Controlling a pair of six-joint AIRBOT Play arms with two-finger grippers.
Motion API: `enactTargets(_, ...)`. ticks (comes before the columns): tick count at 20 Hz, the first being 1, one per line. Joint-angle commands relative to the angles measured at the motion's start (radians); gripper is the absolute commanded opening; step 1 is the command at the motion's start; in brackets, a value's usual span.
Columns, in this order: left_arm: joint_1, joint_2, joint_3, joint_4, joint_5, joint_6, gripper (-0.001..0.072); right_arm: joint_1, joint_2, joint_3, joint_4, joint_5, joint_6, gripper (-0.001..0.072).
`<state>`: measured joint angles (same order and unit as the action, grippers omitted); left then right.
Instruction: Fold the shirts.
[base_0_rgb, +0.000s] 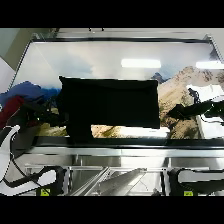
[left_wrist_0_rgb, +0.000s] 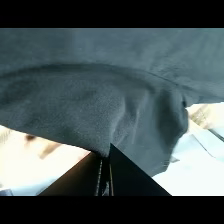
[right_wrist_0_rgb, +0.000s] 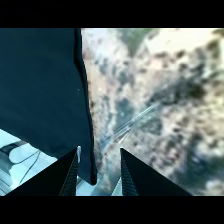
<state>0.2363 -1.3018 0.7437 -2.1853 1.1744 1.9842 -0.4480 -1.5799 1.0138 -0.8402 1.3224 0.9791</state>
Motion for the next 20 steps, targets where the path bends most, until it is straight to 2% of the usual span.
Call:
enactTargets(1, -0.001, 0.026, 0.017, -0.007, 0.069, 0.008, 0.002, 0.014, -0.01, -0.038, 0.026, -0.04, 0.001, 0.0307)
enactTargets(8, -0.001, 0.028, 0.017, -0.007, 0.134, 0.008, 0.002, 0.187, -0.085, -0.075, 0.063, -0.106, 0.027, 0.0298)
enactTargets(11, -0.001, 0.028, 0.017, -0.013, 0.123, 0.005, 0.002, 0.23, -0.081, -0.073, 0.087, -0.069, 0.0, 0.0287)
enactTargets(12, 0.001, 0.028, 0.018, -0.014, 0.124, 0.009, 0.002, 0.232, -0.074, -0.066, 0.113, -0.039, -0.034, 0.0111)
enactTargets(13, 0.009, 0.032, 0.017, -0.017, 0.126, 0.019, 0.002, 0.232, -0.062, -0.058, 0.125, -0.023, -0.045, 0.0017)
enactTargets(16, 0.083, 0.101, 0.017, -0.032, 0.148, 0.024, 0.002, 0.201, 0.022, -0.023, 0.118, 0.027, -0.045, 0.0019)
enactTargets(18, 0.159, 0.182, 0.017, -0.07, 0.22, 0.035, 0.002, 0.147, 0.09, 0.004, 0.119, 0.051, -0.043, 0.0019)
enactTargets(20, 0.206, 0.259, 0.017, -0.065, 0.232, 0.014, 0.002, 0.115, 0.13, 0.005, 0.118, 0.06, -0.036, 0.0019)
